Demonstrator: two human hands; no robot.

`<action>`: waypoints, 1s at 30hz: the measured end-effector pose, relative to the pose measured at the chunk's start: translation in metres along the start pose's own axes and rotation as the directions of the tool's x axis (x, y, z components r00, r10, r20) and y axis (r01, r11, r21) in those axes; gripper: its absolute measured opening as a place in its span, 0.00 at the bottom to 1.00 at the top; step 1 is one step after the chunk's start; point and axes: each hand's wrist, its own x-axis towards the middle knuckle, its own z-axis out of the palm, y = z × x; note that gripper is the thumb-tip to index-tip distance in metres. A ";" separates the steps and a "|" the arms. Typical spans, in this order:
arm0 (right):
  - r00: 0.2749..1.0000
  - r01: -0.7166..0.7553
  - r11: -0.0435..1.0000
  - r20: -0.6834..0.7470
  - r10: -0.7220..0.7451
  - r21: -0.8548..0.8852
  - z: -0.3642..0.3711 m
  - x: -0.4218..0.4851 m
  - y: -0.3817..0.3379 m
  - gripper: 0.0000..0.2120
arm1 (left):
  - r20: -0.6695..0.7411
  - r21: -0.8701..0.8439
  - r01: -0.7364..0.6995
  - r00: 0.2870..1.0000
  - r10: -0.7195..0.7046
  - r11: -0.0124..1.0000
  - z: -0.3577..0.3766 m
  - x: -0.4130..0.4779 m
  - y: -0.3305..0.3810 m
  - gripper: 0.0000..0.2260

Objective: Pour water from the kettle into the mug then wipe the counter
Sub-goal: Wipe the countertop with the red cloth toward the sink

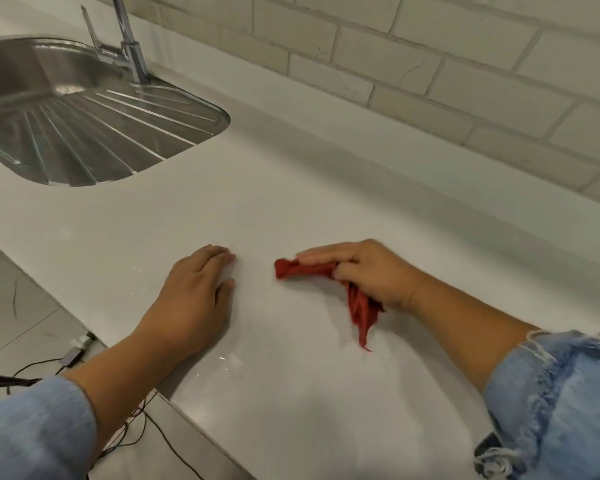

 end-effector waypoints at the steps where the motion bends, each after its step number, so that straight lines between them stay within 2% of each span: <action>1: 0.996 -0.038 0.999 -0.076 0.040 0.024 -0.015 -0.004 0.002 0.24 | -0.002 0.001 0.000 1.000 0.000 1.000 0.001 0.000 0.000 0.22; 3: 0.957 -0.116 0.992 -0.260 0.126 0.052 -0.048 -0.012 0.015 0.23 | 0.001 0.001 0.003 1.000 -0.003 1.000 0.001 0.001 -0.002 0.22; 5: 0.864 -0.207 0.976 -0.455 0.216 0.071 -0.075 -0.025 0.040 0.23 | 0.005 0.002 -0.002 1.000 0.002 1.000 0.003 0.001 -0.004 0.21; 7: 0.772 -0.337 0.939 -0.553 0.314 0.064 -0.088 -0.039 0.071 0.23 | 0.004 -0.004 -0.009 1.000 0.009 1.000 0.004 0.001 -0.006 0.19; 8: 0.765 -0.405 0.914 -0.549 0.337 -0.002 -0.088 -0.046 0.084 0.23 | 0.003 -0.005 -0.010 1.000 0.010 1.000 0.004 0.002 -0.007 0.18; 9: 0.787 -0.441 0.891 -0.523 0.328 -0.106 -0.084 -0.052 0.092 0.24 | 0.002 -0.007 -0.013 1.000 0.013 1.000 0.005 0.002 -0.007 0.17; 11: 0.838 -0.417 0.867 -0.485 0.250 -0.273 -0.071 -0.055 0.100 0.25 | 0.004 -0.014 -0.020 1.000 0.020 1.000 0.006 0.002 -0.008 0.17; 16: 0.937 -0.211 0.871 -0.346 0.050 -0.444 -0.023 -0.047 0.069 0.24 | 0.023 -0.017 -0.014 1.000 0.015 1.000 0.003 0.003 -0.006 0.22; 20: 0.992 0.051 0.847 -0.070 -0.104 -0.529 0.023 -0.053 0.034 0.24 | 0.033 -0.022 -0.022 0.999 0.023 1.000 0.002 0.001 -0.006 0.19; 22: 0.997 0.072 0.886 0.031 -0.065 -0.457 0.037 -0.059 0.020 0.26 | 0.035 -0.026 -0.024 0.999 0.025 0.999 0.002 0.001 -0.007 0.17; 25: 0.997 -0.063 0.982 0.041 0.071 -0.176 0.031 -0.075 0.002 0.28 | 0.046 -0.027 -0.027 0.999 0.029 0.999 0.002 0.002 -0.007 0.17; 28: 0.976 -0.153 0.988 -0.155 0.154 0.019 -0.004 -0.105 -0.003 0.27 | 0.049 -0.030 -0.025 0.998 0.027 0.999 0.001 0.002 -0.007 0.17; 30: 0.895 -0.190 0.969 -0.377 0.237 0.160 -0.032 -0.134 0.008 0.25 | 0.048 -0.030 -0.029 0.998 0.031 0.999 0.001 0.000 -0.007 0.17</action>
